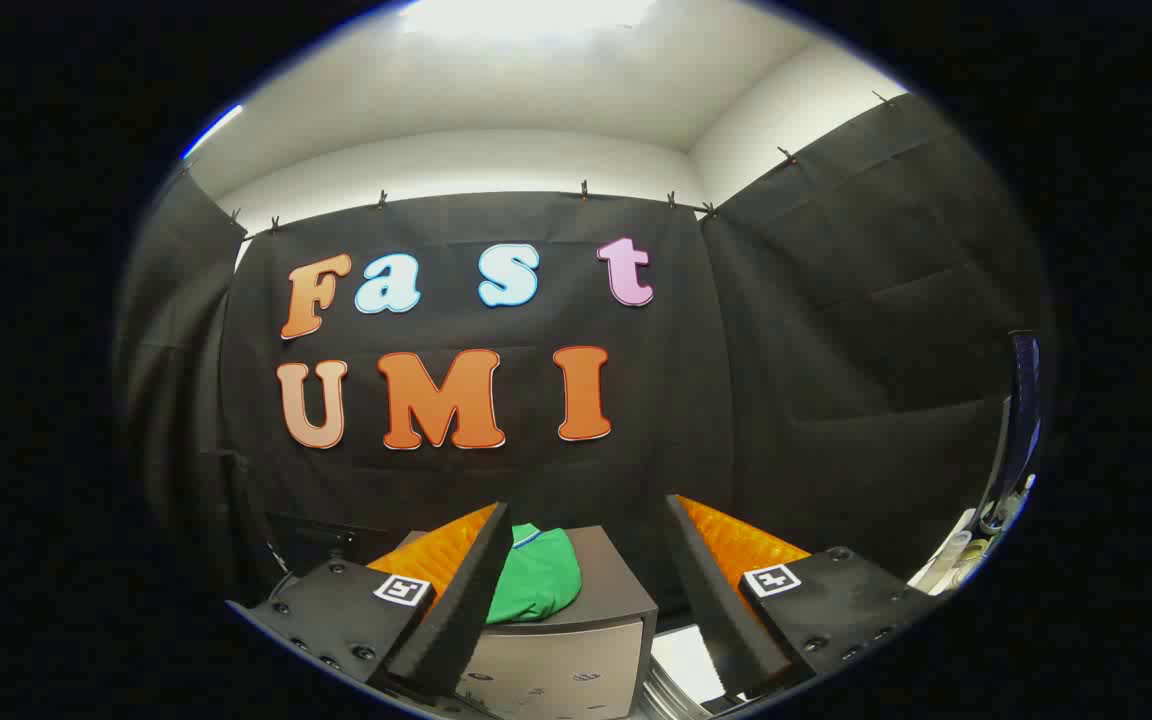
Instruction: Put the clothes into the washing machine and then close the washing machine lid.
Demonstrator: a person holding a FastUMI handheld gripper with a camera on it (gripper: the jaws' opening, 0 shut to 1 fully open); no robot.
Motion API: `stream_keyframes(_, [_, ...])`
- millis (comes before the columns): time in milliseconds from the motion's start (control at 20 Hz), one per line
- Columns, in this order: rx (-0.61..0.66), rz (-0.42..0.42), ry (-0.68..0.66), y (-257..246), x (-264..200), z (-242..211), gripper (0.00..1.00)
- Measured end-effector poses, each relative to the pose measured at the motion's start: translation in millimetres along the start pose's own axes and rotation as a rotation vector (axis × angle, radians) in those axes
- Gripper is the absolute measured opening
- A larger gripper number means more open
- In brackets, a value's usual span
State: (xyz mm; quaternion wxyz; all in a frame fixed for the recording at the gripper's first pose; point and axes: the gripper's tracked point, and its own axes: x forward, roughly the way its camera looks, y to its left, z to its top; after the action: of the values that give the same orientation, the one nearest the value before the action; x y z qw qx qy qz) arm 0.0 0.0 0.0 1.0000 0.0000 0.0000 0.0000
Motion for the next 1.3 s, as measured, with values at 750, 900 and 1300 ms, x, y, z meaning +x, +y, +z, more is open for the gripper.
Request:
stream_keyframes(750, [0.012,-0.01,0.004,-2.8,2.6,-1.8,0.98])
stream_keyframes(900, [0.014,-0.009,0.002,-4.3,3.4,1.1,0.98])
stream_keyframes(1300, [0.11,0.047,-0.039,12.6,13.3,10.5,0.98])
